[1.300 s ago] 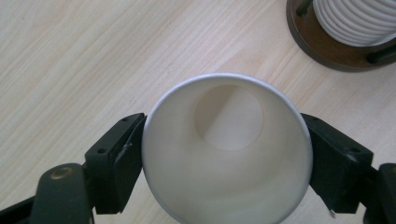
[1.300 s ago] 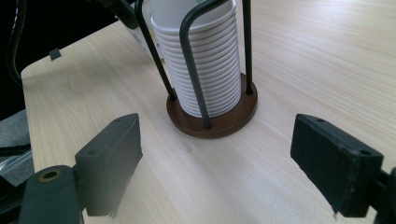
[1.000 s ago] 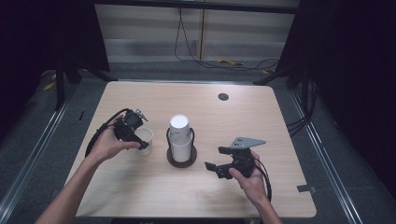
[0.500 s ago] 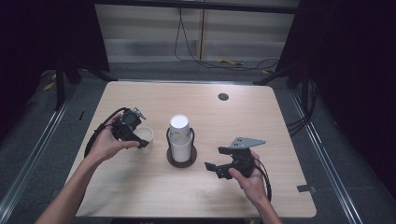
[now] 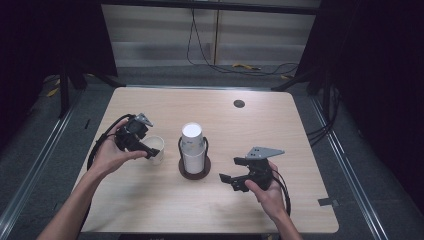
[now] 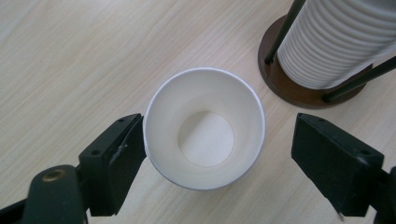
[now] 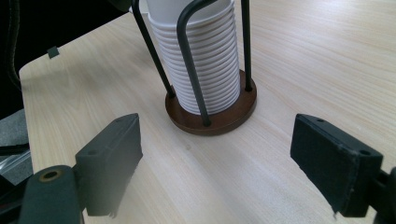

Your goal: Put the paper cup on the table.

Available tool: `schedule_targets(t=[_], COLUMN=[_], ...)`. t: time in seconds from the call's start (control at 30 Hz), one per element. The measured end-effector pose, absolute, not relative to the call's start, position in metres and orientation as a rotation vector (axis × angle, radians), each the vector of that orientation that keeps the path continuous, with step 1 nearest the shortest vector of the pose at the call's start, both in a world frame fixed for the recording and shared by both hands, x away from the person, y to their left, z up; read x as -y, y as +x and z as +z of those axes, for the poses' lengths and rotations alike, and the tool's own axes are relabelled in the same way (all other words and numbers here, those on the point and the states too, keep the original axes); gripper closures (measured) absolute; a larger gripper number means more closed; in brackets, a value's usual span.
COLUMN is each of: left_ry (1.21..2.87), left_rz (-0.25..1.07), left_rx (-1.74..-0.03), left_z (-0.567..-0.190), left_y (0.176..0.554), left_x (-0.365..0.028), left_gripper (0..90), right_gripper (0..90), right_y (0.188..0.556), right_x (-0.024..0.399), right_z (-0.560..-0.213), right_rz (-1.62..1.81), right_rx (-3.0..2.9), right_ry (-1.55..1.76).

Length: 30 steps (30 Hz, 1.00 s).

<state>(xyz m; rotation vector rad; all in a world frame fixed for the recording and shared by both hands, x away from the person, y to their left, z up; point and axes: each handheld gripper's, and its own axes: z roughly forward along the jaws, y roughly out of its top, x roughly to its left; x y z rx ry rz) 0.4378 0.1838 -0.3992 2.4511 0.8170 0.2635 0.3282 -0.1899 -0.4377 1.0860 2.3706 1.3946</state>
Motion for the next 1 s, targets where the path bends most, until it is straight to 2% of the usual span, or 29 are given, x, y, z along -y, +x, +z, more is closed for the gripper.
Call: schedule_targets(t=[0.37,0.5,0.73,1.0], left_ry=[2.308,2.264,2.155,2.109], left_rz=[0.258,0.296,0.294,0.318], left_rx=[-0.808,-0.804,-0.776,-0.757], left_z=[-0.393,-0.390,-0.396,-0.410], left_y=[0.419,0.408,0.392,0.379], left_x=[-0.194,-0.196,-0.198,-0.193], left_gripper=[16.2,15.9,15.9,15.9], right_gripper=[16.0,16.0,15.8,15.8], right_y=[0.328,0.328,0.327,0.325], right_x=[0.190,0.191,0.192,0.192], right_z=[-0.438,-0.438,-0.436,-0.434], right_rz=[1.394,1.393,1.389,1.372], right_rx=[-2.368,-2.365,-2.335,-2.323], right_ry=[1.087,1.092,1.107,1.105])
